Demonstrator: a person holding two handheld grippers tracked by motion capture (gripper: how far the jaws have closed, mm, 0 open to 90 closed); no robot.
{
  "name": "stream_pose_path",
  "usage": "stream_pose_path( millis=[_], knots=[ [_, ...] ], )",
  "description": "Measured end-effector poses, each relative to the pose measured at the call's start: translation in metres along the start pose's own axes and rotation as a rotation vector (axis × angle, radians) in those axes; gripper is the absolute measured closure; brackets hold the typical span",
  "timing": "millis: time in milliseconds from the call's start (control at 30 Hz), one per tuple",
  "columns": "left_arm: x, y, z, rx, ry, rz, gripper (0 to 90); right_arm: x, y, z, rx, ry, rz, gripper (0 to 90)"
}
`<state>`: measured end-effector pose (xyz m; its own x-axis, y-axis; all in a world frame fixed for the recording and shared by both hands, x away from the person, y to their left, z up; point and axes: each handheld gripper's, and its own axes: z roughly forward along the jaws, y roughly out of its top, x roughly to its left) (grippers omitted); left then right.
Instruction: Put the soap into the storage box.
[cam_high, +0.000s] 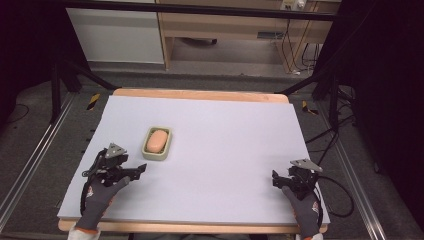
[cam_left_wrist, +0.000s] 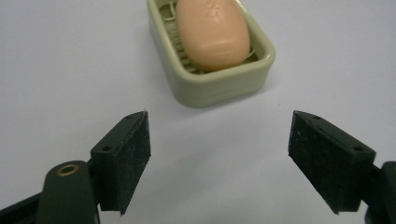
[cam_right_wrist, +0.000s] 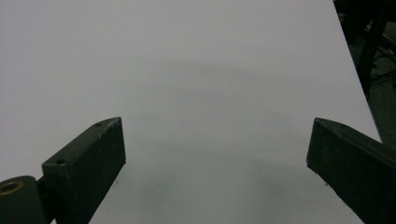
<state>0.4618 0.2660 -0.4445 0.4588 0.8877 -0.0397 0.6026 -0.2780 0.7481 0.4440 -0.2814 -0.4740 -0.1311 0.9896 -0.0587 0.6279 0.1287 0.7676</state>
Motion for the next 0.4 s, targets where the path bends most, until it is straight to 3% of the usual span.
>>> stream_pose_path(
  millis=[200, 400],
  knots=[
    [0.010, -0.018, -0.003, 0.019, 0.019, -0.033, 19.9, -0.002, -0.001, -0.001, 0.003, -0.007, 0.006, 4.9],
    [0.019, -0.023, -0.004, 0.016, 0.058, -0.051, 19.2, -0.003, -0.002, 0.000, 0.003, -0.011, 0.004, 4.9]
  ],
)
